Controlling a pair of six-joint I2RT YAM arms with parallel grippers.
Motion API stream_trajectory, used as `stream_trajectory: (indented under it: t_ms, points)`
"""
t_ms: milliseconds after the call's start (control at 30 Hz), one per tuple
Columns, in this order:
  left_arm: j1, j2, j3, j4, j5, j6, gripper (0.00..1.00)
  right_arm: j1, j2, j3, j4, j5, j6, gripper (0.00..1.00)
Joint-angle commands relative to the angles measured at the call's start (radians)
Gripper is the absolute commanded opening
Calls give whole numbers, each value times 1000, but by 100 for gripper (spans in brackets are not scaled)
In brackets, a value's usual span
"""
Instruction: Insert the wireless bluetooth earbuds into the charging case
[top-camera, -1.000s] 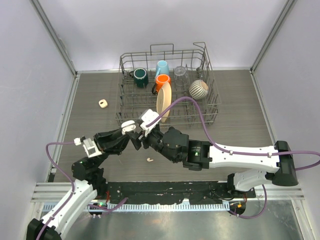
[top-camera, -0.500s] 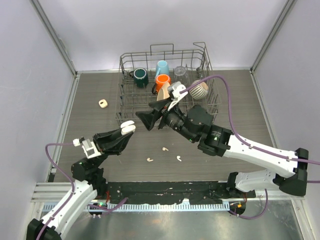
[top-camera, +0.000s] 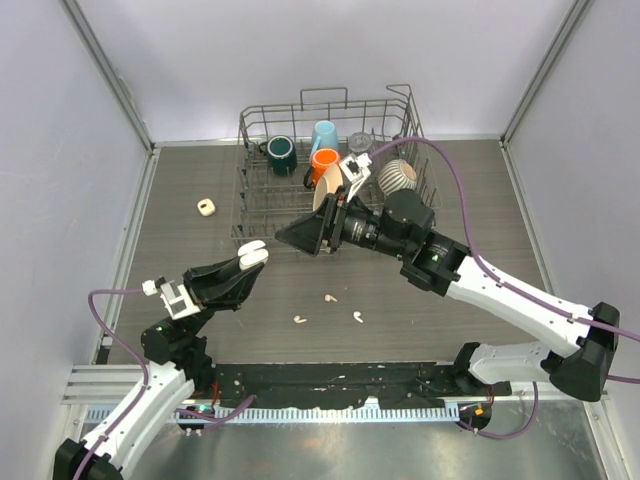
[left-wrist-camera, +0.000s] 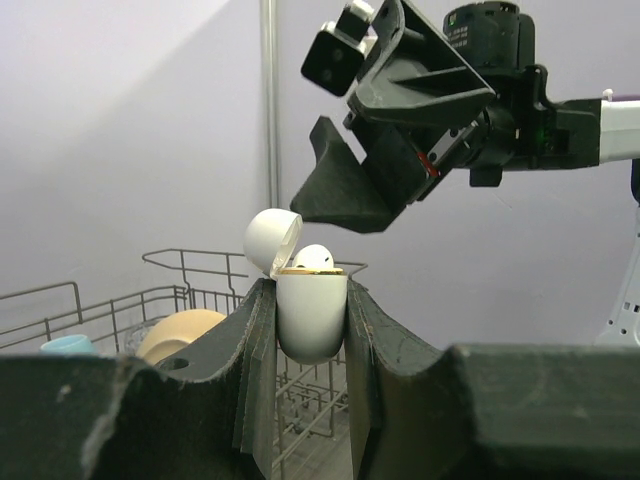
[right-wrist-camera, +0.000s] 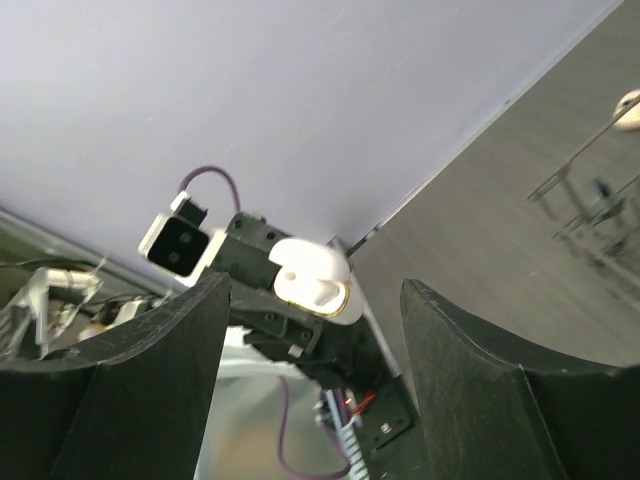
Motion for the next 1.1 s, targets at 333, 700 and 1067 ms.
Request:
stream_trajectory:
  t_ms: [333, 700, 1067]
  points:
    - [0, 75, 71, 94, 36, 21, 0, -31, 103, -106, 337, -323, 400, 74]
    - [0, 104, 86, 110, 54, 10, 0, -32, 196, -116, 436, -363, 511, 74]
    - [0, 120, 83, 116, 54, 9, 0, -34, 230, -135, 547, -392, 593, 41]
